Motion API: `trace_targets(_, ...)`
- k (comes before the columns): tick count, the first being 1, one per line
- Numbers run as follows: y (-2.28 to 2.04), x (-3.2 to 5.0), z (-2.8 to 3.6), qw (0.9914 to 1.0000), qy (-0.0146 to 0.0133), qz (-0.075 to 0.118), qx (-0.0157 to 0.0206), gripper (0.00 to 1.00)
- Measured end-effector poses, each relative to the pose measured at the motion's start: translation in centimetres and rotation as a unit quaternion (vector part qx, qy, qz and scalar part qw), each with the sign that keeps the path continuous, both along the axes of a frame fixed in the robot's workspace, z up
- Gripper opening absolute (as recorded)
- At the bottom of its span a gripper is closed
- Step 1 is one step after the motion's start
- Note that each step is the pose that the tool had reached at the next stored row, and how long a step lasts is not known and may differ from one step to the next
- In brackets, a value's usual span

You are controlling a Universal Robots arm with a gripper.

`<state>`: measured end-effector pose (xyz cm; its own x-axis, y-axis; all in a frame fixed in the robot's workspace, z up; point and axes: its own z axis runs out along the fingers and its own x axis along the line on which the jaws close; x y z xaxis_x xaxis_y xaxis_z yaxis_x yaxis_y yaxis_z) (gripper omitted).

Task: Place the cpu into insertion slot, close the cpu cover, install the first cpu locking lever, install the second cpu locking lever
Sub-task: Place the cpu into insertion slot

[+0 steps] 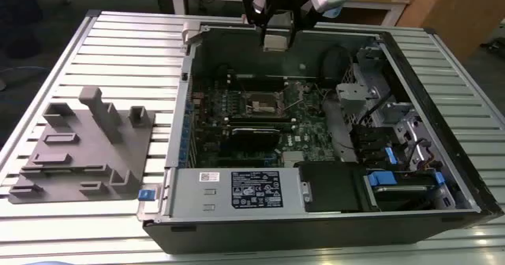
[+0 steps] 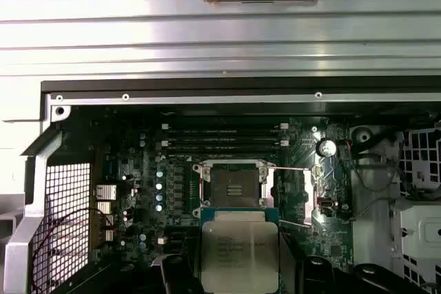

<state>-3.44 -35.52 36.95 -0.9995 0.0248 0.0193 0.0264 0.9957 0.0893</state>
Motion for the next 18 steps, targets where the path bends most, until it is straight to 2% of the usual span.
trace_targets(18, 0.0, 0.0, -0.35, 1.0, -0.0001, 0.0, 0.0001, 0.54)
